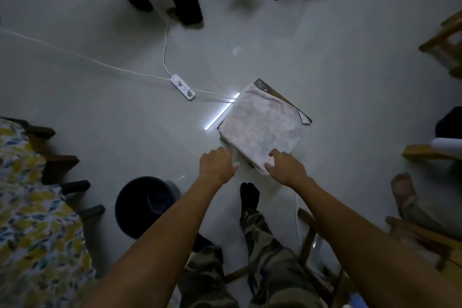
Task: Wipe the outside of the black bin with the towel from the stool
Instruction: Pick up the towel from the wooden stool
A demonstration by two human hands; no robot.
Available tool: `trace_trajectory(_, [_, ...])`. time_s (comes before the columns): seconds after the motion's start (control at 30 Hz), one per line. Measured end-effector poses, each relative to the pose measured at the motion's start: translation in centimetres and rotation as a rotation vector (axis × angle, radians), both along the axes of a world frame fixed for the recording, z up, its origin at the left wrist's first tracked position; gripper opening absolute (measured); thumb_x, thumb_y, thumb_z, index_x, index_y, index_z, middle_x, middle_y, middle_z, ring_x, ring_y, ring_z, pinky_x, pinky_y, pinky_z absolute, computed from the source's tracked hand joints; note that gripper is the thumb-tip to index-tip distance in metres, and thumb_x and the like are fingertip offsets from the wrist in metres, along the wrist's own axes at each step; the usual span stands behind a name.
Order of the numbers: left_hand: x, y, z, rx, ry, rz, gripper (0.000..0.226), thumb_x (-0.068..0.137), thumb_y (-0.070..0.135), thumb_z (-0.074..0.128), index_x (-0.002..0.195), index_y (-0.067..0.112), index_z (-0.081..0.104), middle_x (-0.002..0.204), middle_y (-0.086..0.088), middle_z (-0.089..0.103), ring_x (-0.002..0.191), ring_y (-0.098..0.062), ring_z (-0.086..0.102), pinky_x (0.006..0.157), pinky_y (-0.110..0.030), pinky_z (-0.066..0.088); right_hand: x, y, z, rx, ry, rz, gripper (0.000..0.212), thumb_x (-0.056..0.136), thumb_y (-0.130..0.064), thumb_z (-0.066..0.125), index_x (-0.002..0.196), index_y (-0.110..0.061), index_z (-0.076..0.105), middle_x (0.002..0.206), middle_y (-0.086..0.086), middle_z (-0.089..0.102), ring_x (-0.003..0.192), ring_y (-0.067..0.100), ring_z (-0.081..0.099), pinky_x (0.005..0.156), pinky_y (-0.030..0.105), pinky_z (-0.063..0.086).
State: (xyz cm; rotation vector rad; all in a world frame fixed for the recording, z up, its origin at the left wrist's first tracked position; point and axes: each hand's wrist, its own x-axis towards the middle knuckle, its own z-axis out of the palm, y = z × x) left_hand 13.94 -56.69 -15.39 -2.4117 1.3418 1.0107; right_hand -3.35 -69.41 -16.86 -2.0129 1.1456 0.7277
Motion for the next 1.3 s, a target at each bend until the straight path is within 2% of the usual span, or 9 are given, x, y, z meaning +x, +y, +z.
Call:
trace_trajectory(0.23, [0.7, -5.9, -4.4, -0.043, -0.065, -0.070, 0.049, 0.099, 0.051, 0.051, 0.133, 0.017, 0.053, 0.129, -0.010, 0.061, 0.114, -0.033, 0.062, 0.088, -0.042, 0.048, 1.6, -2.6, -5.6, -0.075, -0.040, -0.024, 0.051, 0.102, -0.041, 0.050, 0.145, -0.014, 0.043, 0.137, 0.019, 0.053, 0.123, 0.040, 0.053, 0.097, 0.046, 0.046])
trace_trajectory(0.37, [0.2, -7.9, -9.4, -0.114, -0.037, -0.039, 0.055, 0.096, 0.050, 0.057, 0.139, 0.017, 0.045, 0.139, -0.011, 0.048, 0.123, -0.033, 0.053, 0.090, -0.048, 0.048, 2.6, -2.7, -9.2, -0.243, -0.120, -0.038, 0.064, 0.100, -0.047, 0.054, 0.153, -0.019, 0.032, 0.141, 0.015, 0.049, 0.122, 0.035, 0.052, 0.096, 0.046, 0.047])
trace_trajectory(0.53, [-0.4, -9.1, -15.8, -0.247, -0.115, -0.059, 0.064, 0.087, 0.049, 0.068, 0.138, 0.021, 0.042, 0.151, -0.012, 0.035, 0.133, -0.034, 0.040, 0.093, -0.055, 0.046, 3.8, -3.3, -14.1, -0.422, -0.191, 0.006, 0.070, 0.098, -0.047, 0.056, 0.157, -0.021, 0.027, 0.155, 0.014, 0.037, 0.133, 0.035, 0.043, 0.104, 0.046, 0.041])
trace_trajectory(0.7, [-0.4, -8.3, -18.7, -0.385, -0.193, -0.073, 0.065, 0.087, 0.059, 0.057, 0.139, 0.022, 0.046, 0.156, -0.014, 0.033, 0.138, -0.036, 0.035, 0.097, -0.059, 0.041, 3.6, -3.2, -17.3, -0.613, -0.201, 0.059, 0.068, 0.096, -0.053, 0.055, 0.153, -0.020, 0.037, 0.159, 0.018, 0.035, 0.134, 0.039, 0.042, 0.102, 0.047, 0.043])
trace_trajectory(0.83, [-0.2, -7.4, -19.4, -0.410, -0.224, -0.106, 0.068, 0.091, 0.062, 0.051, 0.146, 0.023, 0.040, 0.162, -0.014, 0.028, 0.144, -0.036, 0.031, 0.102, -0.060, 0.039, 3.0, -2.1, -18.4, -0.696, -0.207, 0.085, 0.063, 0.098, -0.054, 0.052, 0.149, -0.020, 0.042, 0.159, 0.017, 0.037, 0.136, 0.039, 0.042, 0.103, 0.049, 0.045])
trace_trajectory(0.97, [-0.4, -6.7, -20.0, -0.447, -0.280, -0.133, 0.069, 0.095, 0.065, 0.040, 0.150, 0.024, 0.037, 0.164, -0.014, 0.026, 0.145, -0.034, 0.031, 0.103, -0.057, 0.037, 2.8, -1.1, -19.6, -0.776, -0.238, 0.072, 0.059, 0.099, -0.052, 0.050, 0.148, -0.019, 0.044, 0.153, 0.015, 0.044, 0.130, 0.037, 0.047, 0.099, 0.047, 0.048])
trace_trajectory(1.13, [-1.2, -4.8, -21.1, -0.543, -0.326, -0.124, 0.065, 0.098, 0.060, 0.037, 0.151, 0.023, 0.039, 0.163, -0.012, 0.030, 0.146, -0.031, 0.032, 0.107, -0.054, 0.036, 2.6, 0.0, -20.6, -0.926, -0.245, 0.139, 0.049, 0.102, -0.049, 0.046, 0.138, -0.017, 0.048, 0.126, 0.013, 0.057, 0.106, 0.031, 0.056, 0.083, 0.042, 0.049])
trace_trajectory(1.2, [-1.8, -3.7, -21.2, -0.539, -0.287, -0.098, 0.062, 0.099, 0.056, 0.039, 0.152, 0.023, 0.036, 0.165, -0.010, 0.026, 0.150, -0.031, 0.026, 0.109, -0.057, 0.035, 2.7, 0.5, -20.8, -0.930, -0.272, 0.168, 0.041, 0.104, -0.044, 0.047, 0.131, -0.014, 0.053, 0.116, 0.013, 0.061, 0.097, 0.030, 0.058, 0.079, 0.042, 0.048])
trace_trajectory(1.3, [-2.9, -1.4, -20.1, -0.481, -0.161, -0.033, 0.059, 0.100, 0.047, 0.049, 0.152, 0.024, 0.032, 0.167, -0.007, 0.018, 0.153, -0.030, 0.016, 0.111, -0.060, 0.034, 2.8, 1.7, -19.9, -0.828, -0.264, 0.219, 0.033, 0.104, -0.036, 0.053, 0.127, -0.013, 0.054, 0.121, 0.012, 0.060, 0.102, 0.029, 0.060, 0.086, 0.043, 0.049])
